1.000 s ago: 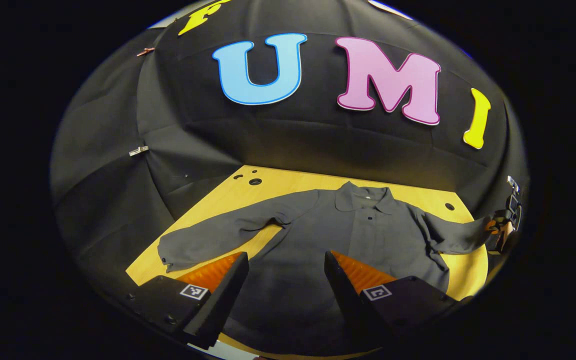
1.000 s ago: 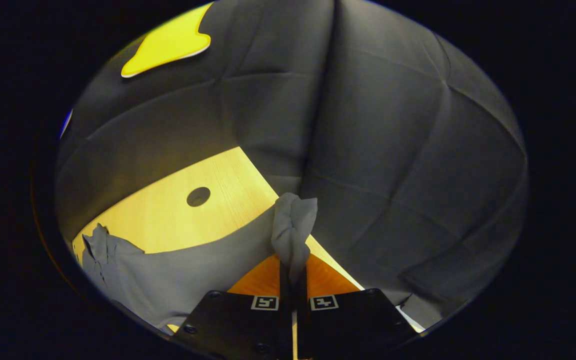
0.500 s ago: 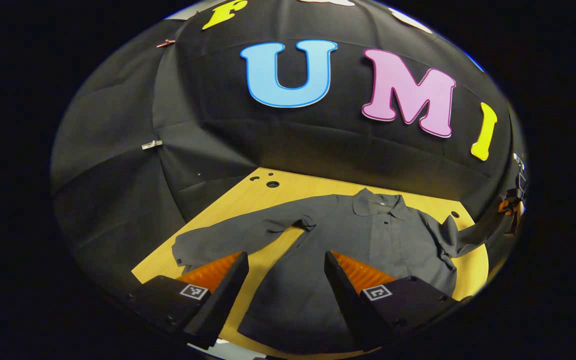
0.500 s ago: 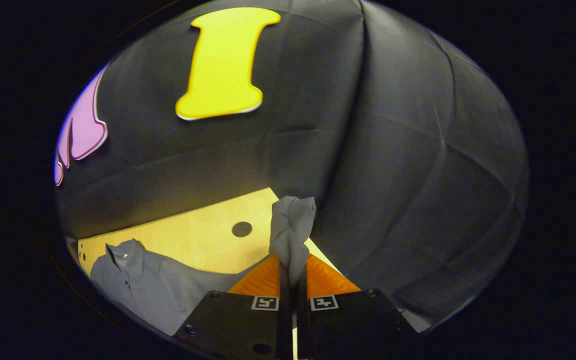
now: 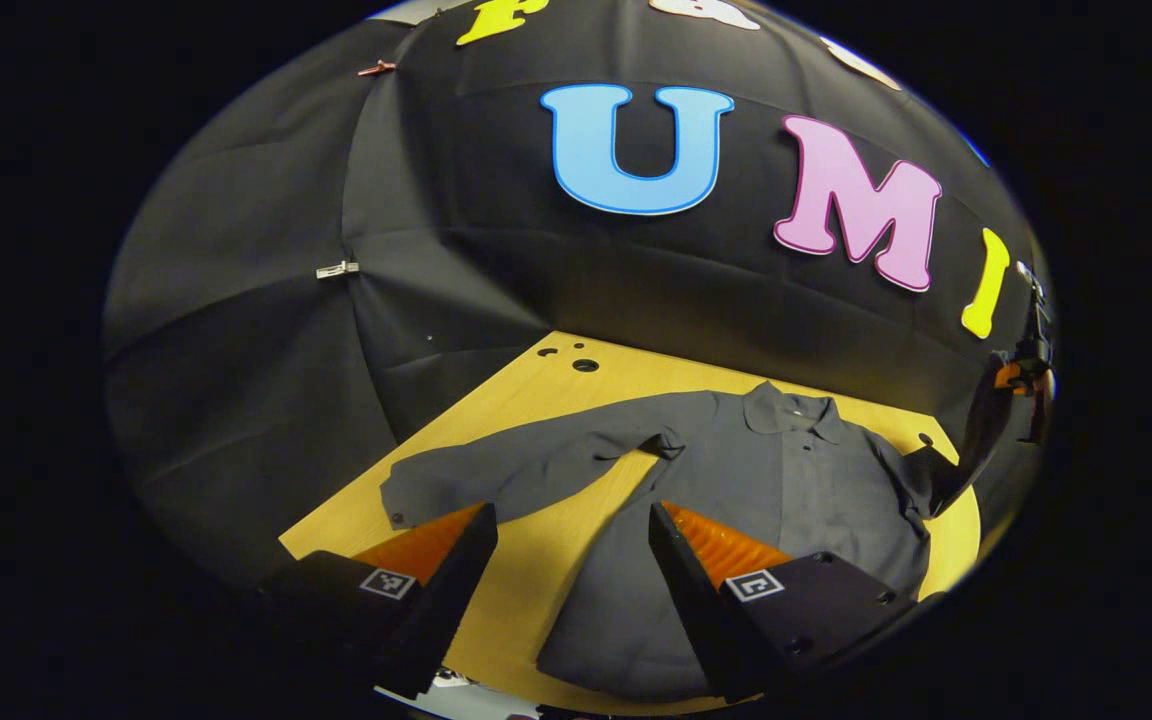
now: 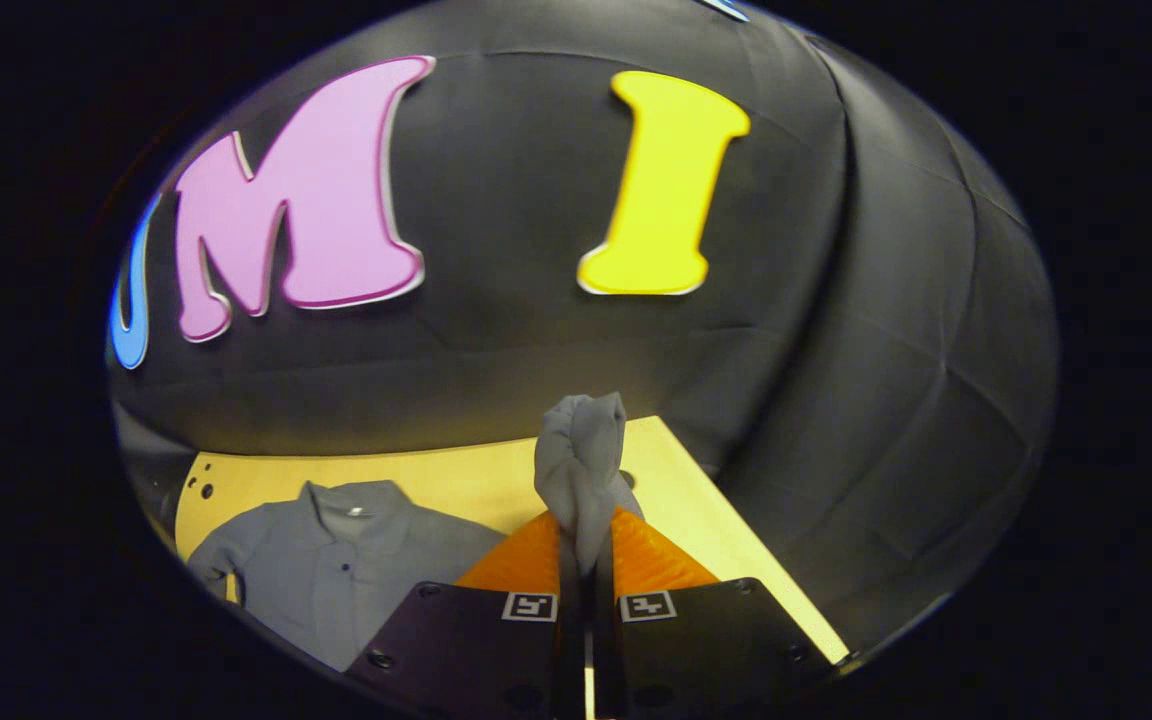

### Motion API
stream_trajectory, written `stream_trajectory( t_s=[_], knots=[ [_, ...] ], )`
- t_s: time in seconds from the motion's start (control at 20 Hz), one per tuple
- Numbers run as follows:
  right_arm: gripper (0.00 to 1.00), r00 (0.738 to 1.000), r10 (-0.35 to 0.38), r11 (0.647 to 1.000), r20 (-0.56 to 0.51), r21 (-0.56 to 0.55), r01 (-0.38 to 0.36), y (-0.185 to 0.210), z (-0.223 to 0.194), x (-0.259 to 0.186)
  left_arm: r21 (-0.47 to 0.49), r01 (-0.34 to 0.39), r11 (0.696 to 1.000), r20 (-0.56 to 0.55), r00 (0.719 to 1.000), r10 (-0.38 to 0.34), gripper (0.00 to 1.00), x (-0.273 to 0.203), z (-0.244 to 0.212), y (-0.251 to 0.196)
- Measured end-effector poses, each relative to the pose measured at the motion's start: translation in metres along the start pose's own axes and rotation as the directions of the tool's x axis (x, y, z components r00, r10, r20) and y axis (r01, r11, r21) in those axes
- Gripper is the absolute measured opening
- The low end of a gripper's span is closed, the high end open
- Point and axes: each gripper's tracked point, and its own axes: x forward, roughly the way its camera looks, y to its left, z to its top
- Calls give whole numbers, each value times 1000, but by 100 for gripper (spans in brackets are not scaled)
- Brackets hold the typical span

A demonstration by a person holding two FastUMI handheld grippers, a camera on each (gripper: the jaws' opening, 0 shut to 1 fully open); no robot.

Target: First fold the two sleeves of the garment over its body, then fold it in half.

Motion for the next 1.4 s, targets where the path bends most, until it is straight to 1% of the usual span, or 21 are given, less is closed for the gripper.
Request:
stream_trajectory(
  t_s=[0.15,0.3,0.45,0.6,0.85,1.05,1.25,1.35,1.4],
  knots=[
    [8,998,66,997,-5,-37,-66,35,11,-23,1,-4,1000,5,1000,4,96,2,0,18],
    [8,992,128,989,-22,-66,-129,77,12,-43,-2,-15,1000,3,1000,15,96,1,-2,38],
    [8,981,190,979,-45,-66,-193,122,4,-58,52,-26,998,19,1000,25,96,1,-3,56],
    [8,964,247,965,-95,-64,-254,180,-25,-65,29,-1,1000,35,999,0,96,-1,-5,67],
    [8,931,328,939,-160,-54,-340,274,-74,-79,10,-6,1000,25,1000,6,96,4,-9,88],
    [8,911,353,921,-213,-92,-378,328,-113,-82,1,-19,1000,40,999,19,96,4,-4,103],
    [9,889,360,916,-284,-73,-394,365,-153,-83,-30,-41,999,19,999,41,96,4,-10,118],
    [9,883,353,917,-309,-71,-391,376,-170,-81,-36,-51,998,9,999,52,96,4,-14,126],
    [12,877,355,915,-323,-72,-397,382,-178,-81,-34,-58,998,7,998,58,96,5,-15,129]
  ],
)
